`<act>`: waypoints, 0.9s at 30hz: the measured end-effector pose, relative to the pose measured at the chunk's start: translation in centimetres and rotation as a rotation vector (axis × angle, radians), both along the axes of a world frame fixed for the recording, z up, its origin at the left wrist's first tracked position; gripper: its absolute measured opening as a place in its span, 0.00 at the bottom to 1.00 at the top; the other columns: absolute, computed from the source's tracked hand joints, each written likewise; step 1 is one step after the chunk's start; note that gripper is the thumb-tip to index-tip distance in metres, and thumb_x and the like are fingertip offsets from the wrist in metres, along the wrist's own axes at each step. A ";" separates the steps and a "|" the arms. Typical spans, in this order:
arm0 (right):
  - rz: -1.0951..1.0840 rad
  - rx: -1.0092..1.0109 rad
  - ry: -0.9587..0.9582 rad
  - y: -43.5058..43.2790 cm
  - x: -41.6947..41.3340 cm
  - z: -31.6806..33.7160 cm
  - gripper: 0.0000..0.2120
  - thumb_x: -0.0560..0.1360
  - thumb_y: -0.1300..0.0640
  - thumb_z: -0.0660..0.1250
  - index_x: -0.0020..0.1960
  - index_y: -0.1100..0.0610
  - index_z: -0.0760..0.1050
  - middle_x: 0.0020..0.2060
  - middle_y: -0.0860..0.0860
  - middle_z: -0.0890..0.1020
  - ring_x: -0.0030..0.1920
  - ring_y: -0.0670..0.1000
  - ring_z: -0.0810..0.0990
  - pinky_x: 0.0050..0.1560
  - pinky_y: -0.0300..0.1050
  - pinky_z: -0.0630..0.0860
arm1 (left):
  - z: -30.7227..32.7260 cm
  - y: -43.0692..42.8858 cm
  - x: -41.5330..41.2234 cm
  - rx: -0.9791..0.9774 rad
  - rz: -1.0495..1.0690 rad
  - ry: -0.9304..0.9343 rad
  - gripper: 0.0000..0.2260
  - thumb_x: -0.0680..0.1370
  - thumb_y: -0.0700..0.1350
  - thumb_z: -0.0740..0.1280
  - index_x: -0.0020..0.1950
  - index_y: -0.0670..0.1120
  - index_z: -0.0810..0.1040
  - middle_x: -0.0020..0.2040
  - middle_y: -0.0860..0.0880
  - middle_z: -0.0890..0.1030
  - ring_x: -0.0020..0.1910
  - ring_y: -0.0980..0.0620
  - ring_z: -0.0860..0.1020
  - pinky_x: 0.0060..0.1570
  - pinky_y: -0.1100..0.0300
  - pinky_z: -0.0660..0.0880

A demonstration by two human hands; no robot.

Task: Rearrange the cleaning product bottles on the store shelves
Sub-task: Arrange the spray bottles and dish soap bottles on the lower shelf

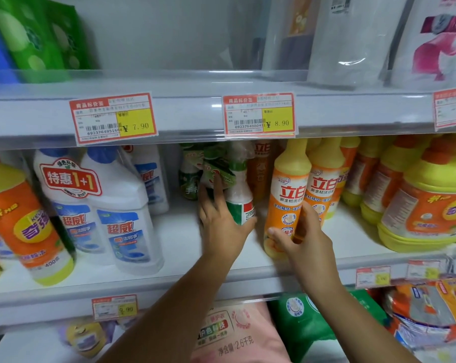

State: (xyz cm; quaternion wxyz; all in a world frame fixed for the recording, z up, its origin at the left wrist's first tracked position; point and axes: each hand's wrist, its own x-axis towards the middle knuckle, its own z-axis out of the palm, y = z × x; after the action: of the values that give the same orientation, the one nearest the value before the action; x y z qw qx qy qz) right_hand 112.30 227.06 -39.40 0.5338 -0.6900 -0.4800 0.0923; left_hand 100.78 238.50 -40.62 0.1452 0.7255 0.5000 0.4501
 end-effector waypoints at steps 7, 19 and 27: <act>0.026 0.004 0.005 0.9 -0.2 -0.1 0.32 0.71 0.49 0.72 0.71 0.45 0.61 0.58 0.41 0.76 0.53 0.46 0.77 0.51 0.39 0.70 | 0.3 -0.4 -2.4 0.015 -0.048 -0.001 0.49 0.65 0.57 0.75 0.74 0.57 0.44 0.77 0.45 0.48 0.74 0.42 0.52 0.69 0.43 0.60; -0.022 -0.048 0.004 3.6 -1.7 -0.2 0.34 0.71 0.54 0.73 0.72 0.52 0.61 0.61 0.51 0.78 0.58 0.54 0.78 0.58 0.48 0.75 | 0.5 -1.3 -7.1 -0.034 -0.031 0.086 0.41 0.71 0.51 0.72 0.75 0.57 0.49 0.76 0.51 0.52 0.72 0.47 0.58 0.67 0.50 0.63; -0.098 -0.157 -0.044 7.4 -1.4 0.3 0.29 0.74 0.53 0.70 0.70 0.54 0.60 0.61 0.57 0.78 0.60 0.61 0.77 0.57 0.51 0.72 | -0.3 -1.1 -8.1 -0.101 -0.111 0.058 0.35 0.74 0.54 0.68 0.75 0.56 0.51 0.76 0.52 0.54 0.71 0.51 0.63 0.66 0.55 0.63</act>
State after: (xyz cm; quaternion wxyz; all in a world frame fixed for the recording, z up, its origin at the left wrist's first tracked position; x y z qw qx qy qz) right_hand 110.90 234.41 -39.09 0.4714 -0.7541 -0.4486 0.0884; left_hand 92.71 237.42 -40.94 0.1921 0.7565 0.4850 0.3944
